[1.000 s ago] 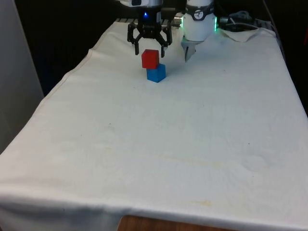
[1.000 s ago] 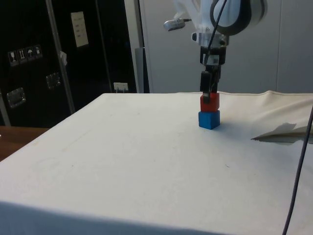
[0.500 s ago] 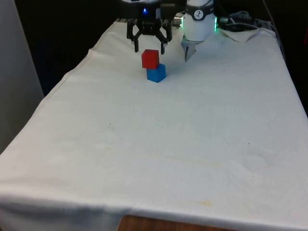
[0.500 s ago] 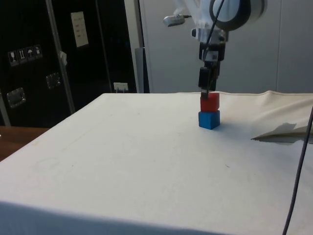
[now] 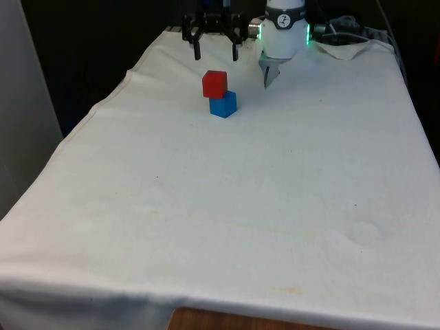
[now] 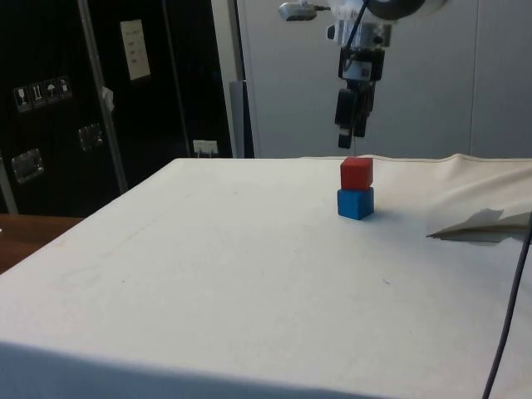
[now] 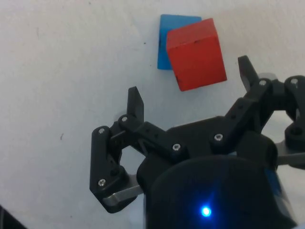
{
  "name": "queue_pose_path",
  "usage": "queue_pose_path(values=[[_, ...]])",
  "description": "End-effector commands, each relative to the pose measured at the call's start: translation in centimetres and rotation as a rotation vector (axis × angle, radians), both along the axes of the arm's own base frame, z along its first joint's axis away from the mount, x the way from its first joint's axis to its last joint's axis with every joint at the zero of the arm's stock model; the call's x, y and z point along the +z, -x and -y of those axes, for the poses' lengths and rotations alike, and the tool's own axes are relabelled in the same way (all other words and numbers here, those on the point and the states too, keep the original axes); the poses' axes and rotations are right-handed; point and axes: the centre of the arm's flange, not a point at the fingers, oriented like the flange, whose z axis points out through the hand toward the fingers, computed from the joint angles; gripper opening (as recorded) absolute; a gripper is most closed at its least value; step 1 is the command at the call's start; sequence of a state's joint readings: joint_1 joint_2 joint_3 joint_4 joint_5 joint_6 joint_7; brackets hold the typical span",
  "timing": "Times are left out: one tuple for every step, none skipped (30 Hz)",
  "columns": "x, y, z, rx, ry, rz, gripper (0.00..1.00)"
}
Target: Stack the two cubes.
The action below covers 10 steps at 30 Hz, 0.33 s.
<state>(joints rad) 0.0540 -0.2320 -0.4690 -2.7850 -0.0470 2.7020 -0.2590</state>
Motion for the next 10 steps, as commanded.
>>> queue_pose_path(values=[[0.5,0.1,0.1,-0.007,-0.006,-0.001,1.0],[0.2,0.0,0.0,0.0,-0.003,0.002,1.0],[0.7,0.1,0.0,-0.008,-0.009,0.001,1.0],[1.2,0.1,0.0,-0.009,-0.015,0.006,1.0],[1.5,0.1,0.0,-0.01,-0.017,0.008,1.0],[1.5,0.1,0.0,-0.01,-0.017,0.008,1.0],[2.0,0.1,0.0,-0.013,-0.024,0.012,1.0],[2.2,0.1,0.0,-0.014,-0.027,0.013,1.0],[2.4,0.2,0.0,-0.015,-0.03,0.014,1.0],[2.2,0.1,-0.1,-0.009,-0.028,0.018,1.0]])
